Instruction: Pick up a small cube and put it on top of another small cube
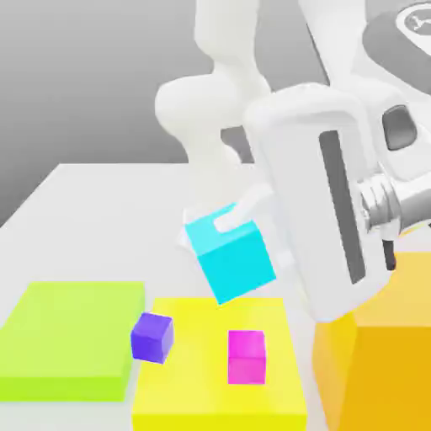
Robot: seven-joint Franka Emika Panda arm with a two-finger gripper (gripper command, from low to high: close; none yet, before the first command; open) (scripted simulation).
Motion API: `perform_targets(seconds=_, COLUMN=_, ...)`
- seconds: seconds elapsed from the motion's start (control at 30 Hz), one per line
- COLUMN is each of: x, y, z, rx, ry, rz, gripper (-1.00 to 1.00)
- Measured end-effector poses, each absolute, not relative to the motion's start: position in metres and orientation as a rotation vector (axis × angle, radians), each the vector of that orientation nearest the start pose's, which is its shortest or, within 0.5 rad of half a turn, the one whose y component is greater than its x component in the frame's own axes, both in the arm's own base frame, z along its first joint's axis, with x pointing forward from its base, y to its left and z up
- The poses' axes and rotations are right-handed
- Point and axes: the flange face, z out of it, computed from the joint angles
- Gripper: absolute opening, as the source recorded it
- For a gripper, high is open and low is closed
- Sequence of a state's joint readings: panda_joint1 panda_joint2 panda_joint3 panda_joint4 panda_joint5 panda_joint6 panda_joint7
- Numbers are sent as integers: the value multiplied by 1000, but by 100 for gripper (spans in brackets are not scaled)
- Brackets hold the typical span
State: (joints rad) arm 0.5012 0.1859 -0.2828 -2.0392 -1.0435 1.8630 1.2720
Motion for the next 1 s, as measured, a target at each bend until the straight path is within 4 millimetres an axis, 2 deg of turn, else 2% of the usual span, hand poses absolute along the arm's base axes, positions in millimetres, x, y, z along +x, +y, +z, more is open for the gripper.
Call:
perform_targets(seconds=0.17, x=537, y=42, z=339, rx=2346, ry=-584, rz=247, gripper=-100)
perform_targets(seconds=0.37, x=508, y=33, z=324, rx=2643, ry=-608, rz=51, gripper=-100)
perform_targets(seconds=0.67, x=468, y=20, z=324, rx=3010, ry=-677, rz=-22, gripper=-100)
perform_targets(seconds=0.73, x=459, y=36, z=321, rx=3070, ry=-608, rz=-10, gripper=-100)
perform_targets(seconds=0.87, x=456, y=43, z=271, rx=3091, ry=-573, rz=-3, gripper=-100)
perform_targets(seconds=0.9, x=456, y=43, z=261, rx=3091, ry=-572, rz=-3, gripper=100)
perform_targets(seconds=1.0, x=456, y=43, z=261, rx=3091, ry=-572, rz=-3, gripper=100)
